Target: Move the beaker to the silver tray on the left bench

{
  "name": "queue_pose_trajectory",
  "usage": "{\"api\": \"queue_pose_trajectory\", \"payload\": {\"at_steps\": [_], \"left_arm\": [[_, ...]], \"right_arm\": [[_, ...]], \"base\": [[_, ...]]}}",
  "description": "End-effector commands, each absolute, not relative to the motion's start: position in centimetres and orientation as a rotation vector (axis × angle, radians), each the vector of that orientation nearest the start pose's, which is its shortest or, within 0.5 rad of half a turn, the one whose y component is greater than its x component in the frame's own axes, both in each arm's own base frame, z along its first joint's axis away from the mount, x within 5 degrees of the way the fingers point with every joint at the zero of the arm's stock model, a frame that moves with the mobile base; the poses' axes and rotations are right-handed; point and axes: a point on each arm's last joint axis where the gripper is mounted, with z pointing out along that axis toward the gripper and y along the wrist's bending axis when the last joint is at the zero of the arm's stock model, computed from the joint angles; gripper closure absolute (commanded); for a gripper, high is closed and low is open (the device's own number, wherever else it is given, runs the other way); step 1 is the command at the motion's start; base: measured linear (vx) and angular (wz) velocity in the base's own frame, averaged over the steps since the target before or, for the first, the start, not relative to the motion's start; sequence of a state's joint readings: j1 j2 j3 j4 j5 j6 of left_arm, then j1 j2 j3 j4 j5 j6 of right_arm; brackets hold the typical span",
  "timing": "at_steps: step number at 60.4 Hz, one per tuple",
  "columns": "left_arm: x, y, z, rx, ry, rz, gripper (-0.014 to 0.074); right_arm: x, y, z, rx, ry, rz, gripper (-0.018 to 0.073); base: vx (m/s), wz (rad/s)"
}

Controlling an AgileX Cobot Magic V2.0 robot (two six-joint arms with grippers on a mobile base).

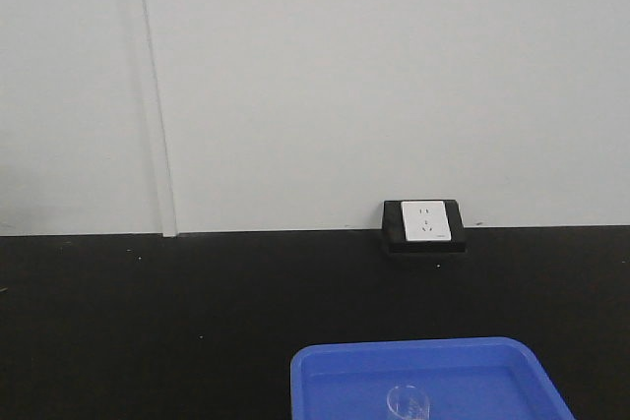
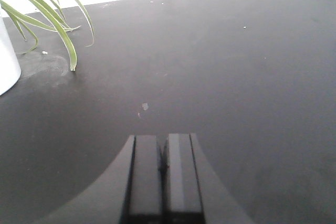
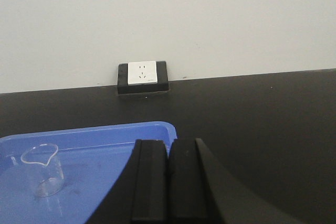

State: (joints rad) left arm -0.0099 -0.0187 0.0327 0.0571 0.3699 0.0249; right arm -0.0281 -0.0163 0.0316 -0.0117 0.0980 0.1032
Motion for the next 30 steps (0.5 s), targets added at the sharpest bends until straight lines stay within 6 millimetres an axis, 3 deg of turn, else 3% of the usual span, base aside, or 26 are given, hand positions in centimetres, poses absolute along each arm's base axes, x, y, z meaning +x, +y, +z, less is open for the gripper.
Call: {"api": "queue_pose_trajectory", "payload": {"at_steps": [1, 18, 30], "left_arm": [[5.4, 0.1, 17.0, 0.071, 1.803, 0.057, 0.0595], [5.4, 0.1, 17.0, 0.071, 1.803, 0.057, 0.0595], [5.4, 0.1, 17.0, 0.071, 1.803, 0.057, 0.0595]], "right_arm": [[5.6, -0.2, 20.1, 0.083, 1.501, 0.04, 0.0571], [5.4, -0.1, 21.5, 0.072, 1.353, 0.043, 0.0571], [4.6, 0.0, 24.4, 0.026, 1.159, 0.015, 0.0571]], "base": [[0.0, 0.0], [0.0, 0.0], [0.0, 0.0]]}}
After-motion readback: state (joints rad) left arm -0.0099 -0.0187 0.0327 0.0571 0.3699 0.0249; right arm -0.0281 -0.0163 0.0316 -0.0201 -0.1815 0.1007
